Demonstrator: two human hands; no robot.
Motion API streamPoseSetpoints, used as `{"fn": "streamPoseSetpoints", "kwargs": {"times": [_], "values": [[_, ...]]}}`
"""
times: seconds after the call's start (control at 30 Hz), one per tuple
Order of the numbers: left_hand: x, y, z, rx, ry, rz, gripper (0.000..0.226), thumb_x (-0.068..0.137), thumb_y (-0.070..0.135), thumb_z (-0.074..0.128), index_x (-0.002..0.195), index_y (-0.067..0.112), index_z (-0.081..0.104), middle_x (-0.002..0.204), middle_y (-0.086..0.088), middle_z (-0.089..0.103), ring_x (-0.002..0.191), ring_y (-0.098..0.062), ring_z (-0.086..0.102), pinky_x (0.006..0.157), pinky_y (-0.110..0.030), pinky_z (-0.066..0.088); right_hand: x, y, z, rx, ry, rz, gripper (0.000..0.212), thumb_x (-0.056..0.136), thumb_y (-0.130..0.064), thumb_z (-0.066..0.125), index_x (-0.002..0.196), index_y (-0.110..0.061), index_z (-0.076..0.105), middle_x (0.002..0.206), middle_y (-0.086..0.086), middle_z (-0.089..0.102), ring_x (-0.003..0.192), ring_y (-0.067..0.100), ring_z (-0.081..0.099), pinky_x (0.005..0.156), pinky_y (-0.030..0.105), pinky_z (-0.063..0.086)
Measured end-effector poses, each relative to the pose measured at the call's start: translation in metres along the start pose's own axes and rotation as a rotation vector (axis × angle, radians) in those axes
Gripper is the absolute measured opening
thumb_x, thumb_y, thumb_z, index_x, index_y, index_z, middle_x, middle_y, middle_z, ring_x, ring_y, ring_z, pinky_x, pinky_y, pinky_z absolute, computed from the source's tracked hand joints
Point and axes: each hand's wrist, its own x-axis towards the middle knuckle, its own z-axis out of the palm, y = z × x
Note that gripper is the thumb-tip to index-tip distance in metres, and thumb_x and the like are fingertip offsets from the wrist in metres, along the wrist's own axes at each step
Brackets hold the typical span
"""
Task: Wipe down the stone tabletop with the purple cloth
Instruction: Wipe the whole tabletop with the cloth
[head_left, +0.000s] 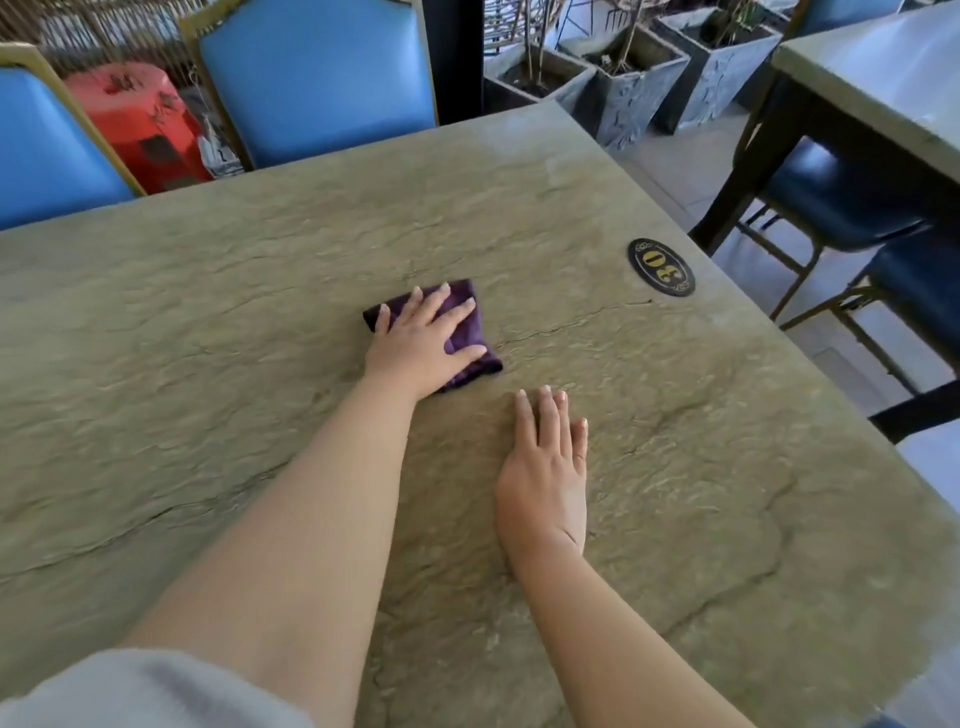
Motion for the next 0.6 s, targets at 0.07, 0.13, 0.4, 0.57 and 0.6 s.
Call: {"fn": "streamPoseSetpoints", "kwargs": {"times": [0.07,0.13,0.4,0.57,0.6], "values": [[0.003,-0.031,-0.004,-0.057,0.042,-0.174,0.064,0.092,0.064,0.036,0.149,0.044,0.018,0.162,0.010,0.001,0.149,-0.019,-0.003,0.118,-0.050,-0.002,-0.001,0.000,0.000,-0.010,-0.015,0.002,0.066,0.092,-0.010,0.019,0.152,-0.023,-0.005,0.160,0.002,-0.013,0.144,0.016,-0.022,0.117,0.037,-0.016],[-0.014,-0.056,-0.004,-0.078,0.069,-0.323,0.060,0.094,0.061,0.036,0.149,0.043,0.020,0.162,0.009,0.003,0.149,-0.019,-0.002,0.119,-0.050,-0.001,-0.001,-0.002,-0.003,-0.014,-0.015,0.002,0.065,0.094,-0.010,0.022,0.152,-0.023,-0.004,0.160,0.003,-0.013,0.145,0.016,-0.021,0.118,0.038,-0.014],[-0.163,-0.037,0.036,-0.010,0.190,0.049,0.049,0.092,0.052,0.032,0.138,0.042,0.046,0.152,0.009,0.037,0.142,-0.019,0.032,0.114,-0.045,0.021,-0.004,-0.031,-0.003,0.094,-0.015,0.035,0.055,0.098,-0.012,0.033,0.151,-0.020,0.020,0.161,0.006,0.003,0.147,0.025,-0.010,0.120,0.041,-0.007],[-0.138,-0.119,0.013,-0.002,0.194,-0.212,0.050,0.097,0.050,0.032,0.146,0.042,0.031,0.160,0.008,0.019,0.148,-0.020,0.014,0.117,-0.048,0.011,-0.021,-0.090,0.024,0.018,-0.060,-0.054,0.057,0.101,-0.026,0.023,0.152,-0.015,-0.001,0.160,0.012,-0.010,0.146,0.029,-0.017,0.118,0.044,-0.011],[-0.128,-0.141,0.006,-0.017,0.188,-0.353,0.050,0.098,0.049,0.034,0.147,0.042,0.028,0.161,0.007,0.014,0.149,-0.022,0.009,0.118,-0.050,0.008,-0.023,-0.093,0.029,-0.023,-0.045,-0.058,0.058,0.101,-0.026,0.020,0.152,-0.015,-0.005,0.159,0.014,-0.012,0.145,0.032,-0.018,0.118,0.045,-0.011]]}}
